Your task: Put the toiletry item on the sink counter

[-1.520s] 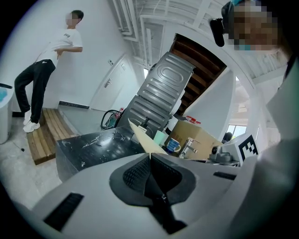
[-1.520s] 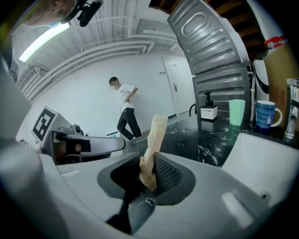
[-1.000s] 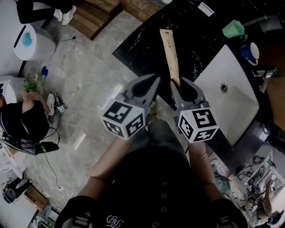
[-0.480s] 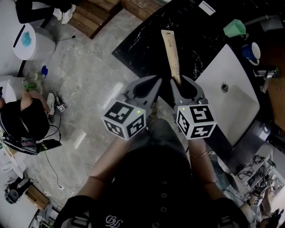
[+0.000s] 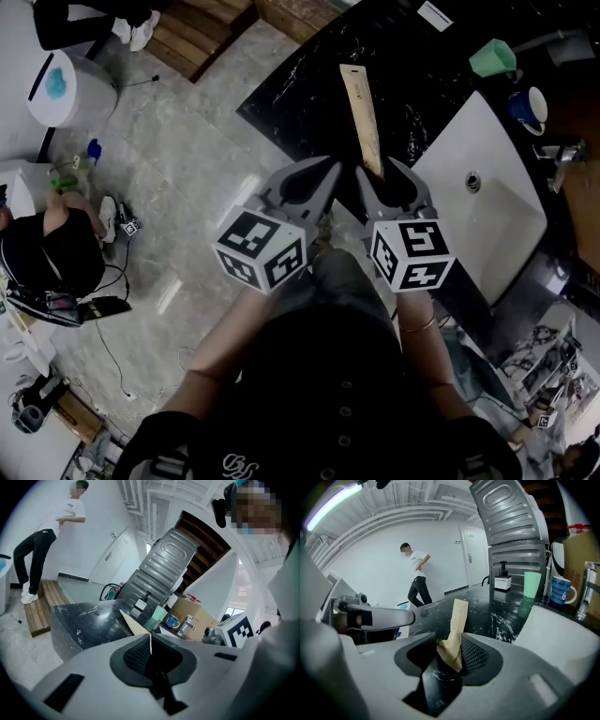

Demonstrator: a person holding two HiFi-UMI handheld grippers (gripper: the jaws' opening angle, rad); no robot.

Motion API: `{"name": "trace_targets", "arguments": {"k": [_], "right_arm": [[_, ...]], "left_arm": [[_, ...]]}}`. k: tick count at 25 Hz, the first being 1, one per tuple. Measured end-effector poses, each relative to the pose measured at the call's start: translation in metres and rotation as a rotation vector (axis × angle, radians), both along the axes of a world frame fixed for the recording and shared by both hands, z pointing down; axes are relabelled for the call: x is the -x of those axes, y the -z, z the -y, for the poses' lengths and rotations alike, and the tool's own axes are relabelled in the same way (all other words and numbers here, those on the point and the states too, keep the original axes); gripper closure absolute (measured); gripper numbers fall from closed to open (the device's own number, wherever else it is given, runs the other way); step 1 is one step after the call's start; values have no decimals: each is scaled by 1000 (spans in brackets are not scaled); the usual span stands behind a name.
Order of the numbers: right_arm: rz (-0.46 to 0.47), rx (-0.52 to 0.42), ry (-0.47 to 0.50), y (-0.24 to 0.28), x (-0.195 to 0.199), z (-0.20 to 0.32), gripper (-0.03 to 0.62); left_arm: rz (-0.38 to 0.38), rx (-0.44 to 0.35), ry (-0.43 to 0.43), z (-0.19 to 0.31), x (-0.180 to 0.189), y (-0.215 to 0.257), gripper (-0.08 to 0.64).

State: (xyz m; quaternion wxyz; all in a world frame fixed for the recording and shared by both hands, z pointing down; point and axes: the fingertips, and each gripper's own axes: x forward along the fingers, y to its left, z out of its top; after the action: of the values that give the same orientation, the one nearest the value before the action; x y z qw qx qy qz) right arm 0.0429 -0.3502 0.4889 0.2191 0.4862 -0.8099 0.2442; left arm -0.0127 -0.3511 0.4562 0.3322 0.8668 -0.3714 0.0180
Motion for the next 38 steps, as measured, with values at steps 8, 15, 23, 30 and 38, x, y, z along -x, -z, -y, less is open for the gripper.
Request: {"name": "trace_targets", "arguments": {"k": [8,15,23,30,38], "right_arm": [[41,-63,-33,23,-3,-1,423],[109,-131,-29,56,2,-9,423],[149,-249,-30,101,1,-15,526],[202,-369,1,146,2,-24,587],[254,-466,90,192,15,-36,588]], "left_arm": [[-2,-53,-23,-6,-3,18,543],[-12,-127,-23,-12,2,47,543],[-26,-239,-47,-16,1,86,543],[-36,-304,-70,-23,-6,111,543],[-50,-362,-65,-25,-6,138,543]]}}
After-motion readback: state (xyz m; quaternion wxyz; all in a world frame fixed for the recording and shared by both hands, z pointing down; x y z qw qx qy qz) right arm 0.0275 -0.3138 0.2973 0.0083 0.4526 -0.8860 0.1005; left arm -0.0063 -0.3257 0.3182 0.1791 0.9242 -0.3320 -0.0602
